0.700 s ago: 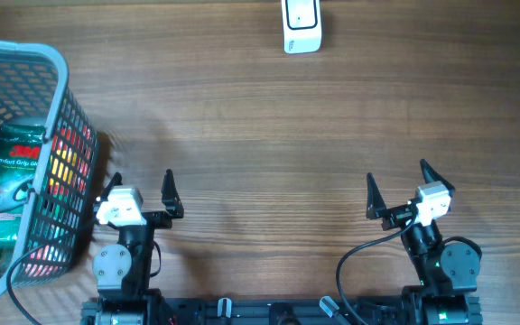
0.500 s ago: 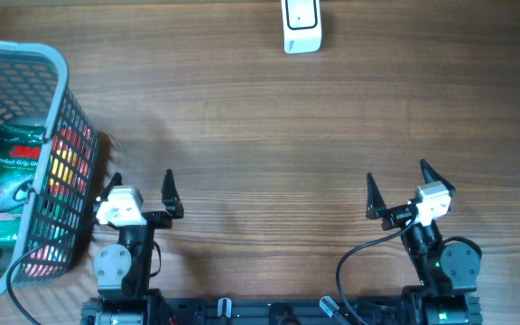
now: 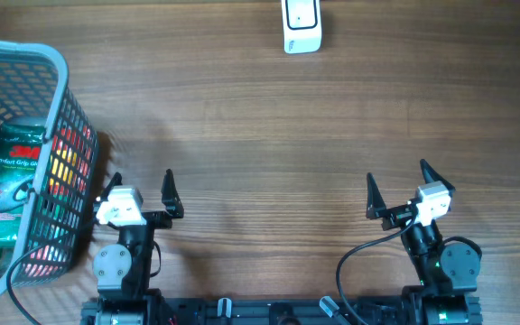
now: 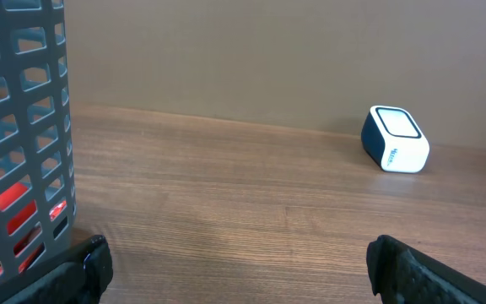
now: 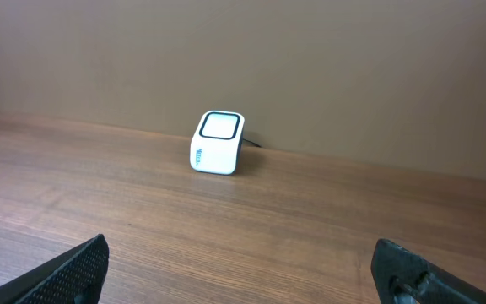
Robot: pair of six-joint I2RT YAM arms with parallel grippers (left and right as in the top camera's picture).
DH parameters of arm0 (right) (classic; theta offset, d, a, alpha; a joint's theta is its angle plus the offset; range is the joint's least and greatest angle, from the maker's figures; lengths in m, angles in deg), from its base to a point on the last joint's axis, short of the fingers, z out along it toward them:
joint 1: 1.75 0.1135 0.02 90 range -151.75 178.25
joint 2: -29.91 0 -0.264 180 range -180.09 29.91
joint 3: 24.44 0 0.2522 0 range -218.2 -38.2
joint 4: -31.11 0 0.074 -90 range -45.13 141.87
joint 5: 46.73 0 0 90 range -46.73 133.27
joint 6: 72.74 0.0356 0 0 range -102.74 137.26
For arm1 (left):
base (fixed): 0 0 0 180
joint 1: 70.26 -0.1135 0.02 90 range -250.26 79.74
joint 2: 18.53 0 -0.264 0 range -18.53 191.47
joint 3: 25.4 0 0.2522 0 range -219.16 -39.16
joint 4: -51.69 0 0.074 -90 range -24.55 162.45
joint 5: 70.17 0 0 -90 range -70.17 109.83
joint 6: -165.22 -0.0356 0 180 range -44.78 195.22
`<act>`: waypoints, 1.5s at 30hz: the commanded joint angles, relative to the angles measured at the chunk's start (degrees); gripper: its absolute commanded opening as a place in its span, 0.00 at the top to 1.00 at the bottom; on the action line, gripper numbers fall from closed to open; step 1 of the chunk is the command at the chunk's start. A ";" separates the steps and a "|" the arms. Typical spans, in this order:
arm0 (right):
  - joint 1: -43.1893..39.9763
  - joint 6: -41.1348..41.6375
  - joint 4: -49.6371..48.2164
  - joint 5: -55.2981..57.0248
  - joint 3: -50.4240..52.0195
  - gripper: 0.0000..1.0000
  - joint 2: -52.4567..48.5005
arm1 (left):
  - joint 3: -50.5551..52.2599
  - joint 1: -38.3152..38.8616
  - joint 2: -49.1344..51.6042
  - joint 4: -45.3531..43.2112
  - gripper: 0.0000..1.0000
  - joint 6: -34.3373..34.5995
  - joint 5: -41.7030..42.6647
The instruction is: Scan the item barcode
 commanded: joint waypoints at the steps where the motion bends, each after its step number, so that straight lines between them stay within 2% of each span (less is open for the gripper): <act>1: 0.24 -0.94 -0.28 -0.92 0.07 0.00 0.46 | 0.48 0.20 -0.09 -0.15 0.00 -0.28 0.68; 34: 0.24 -0.96 -0.28 -0.94 0.07 0.00 0.46 | 0.46 0.20 -0.09 -0.46 0.00 -0.26 0.76; 38: 0.24 -0.94 -0.28 -0.92 0.07 0.00 0.46 | 0.39 0.20 -0.09 -2.60 0.00 -0.24 4.28; 45: 0.24 -0.94 -0.28 -0.92 0.07 0.00 0.46 | -4.85 0.20 -0.09 -3.41 0.00 6.21 7.52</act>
